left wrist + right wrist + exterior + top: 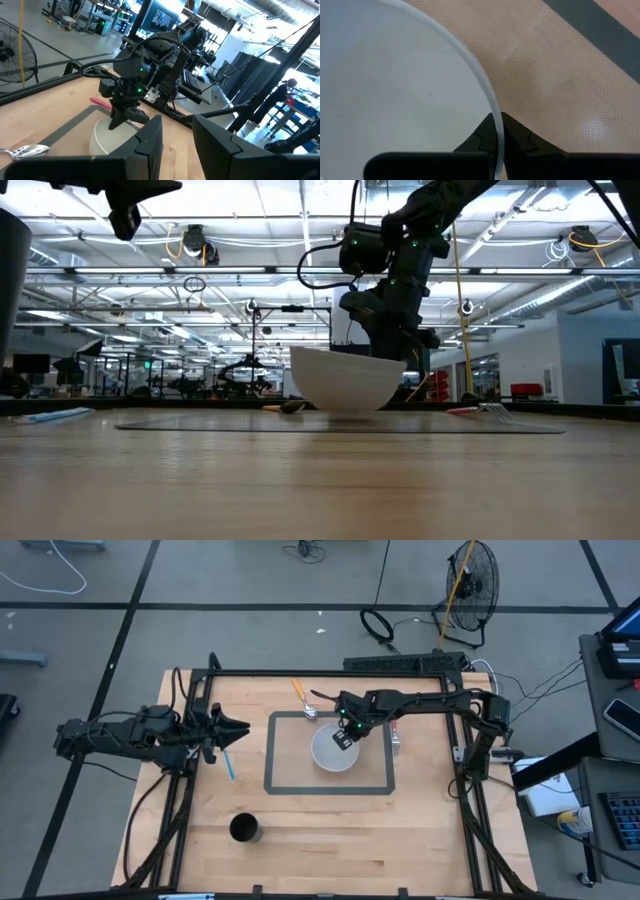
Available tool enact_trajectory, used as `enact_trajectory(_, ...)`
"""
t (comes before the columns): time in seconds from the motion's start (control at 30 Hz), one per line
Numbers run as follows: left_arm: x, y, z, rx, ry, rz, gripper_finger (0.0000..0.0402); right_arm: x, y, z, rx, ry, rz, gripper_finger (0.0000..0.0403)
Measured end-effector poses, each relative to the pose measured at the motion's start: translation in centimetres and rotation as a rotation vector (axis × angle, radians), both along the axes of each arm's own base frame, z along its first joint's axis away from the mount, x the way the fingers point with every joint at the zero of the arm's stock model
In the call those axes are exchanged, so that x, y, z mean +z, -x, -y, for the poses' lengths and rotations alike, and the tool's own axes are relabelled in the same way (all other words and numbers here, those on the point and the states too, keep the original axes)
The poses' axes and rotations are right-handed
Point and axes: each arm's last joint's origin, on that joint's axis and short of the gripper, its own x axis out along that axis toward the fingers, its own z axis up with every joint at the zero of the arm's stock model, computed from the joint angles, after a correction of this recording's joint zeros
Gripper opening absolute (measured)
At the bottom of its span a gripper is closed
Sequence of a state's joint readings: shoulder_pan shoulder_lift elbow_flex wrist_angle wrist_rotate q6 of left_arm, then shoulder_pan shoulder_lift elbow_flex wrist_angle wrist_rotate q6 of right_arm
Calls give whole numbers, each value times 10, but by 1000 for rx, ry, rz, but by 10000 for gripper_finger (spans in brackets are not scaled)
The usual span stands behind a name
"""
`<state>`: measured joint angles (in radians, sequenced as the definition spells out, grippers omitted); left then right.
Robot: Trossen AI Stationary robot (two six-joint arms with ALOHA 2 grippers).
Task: Pick & Place Utensil
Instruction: Put the white bowl on the table mat
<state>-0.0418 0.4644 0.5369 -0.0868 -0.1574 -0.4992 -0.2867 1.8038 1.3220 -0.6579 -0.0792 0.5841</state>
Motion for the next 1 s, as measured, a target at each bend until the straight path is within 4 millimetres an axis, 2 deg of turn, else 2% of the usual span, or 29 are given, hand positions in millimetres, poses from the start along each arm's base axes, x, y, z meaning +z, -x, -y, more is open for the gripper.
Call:
enact_trajectory(0.33,0,0,0,0,0,0,113,0,0,0,2,0,0,78)
enact_trajectory(0.6,-6,-5,1,-10,56,-38,113,0,0,0,2,1,-1,88)
enact_trajectory(0.83,-33,-28,0,61,175,-268,113,0,0,0,42,17,-2,105)
enact_trajectory(1.0,-48,-57,-9,170,243,-311,113,0,0,0,44,18,2,141)
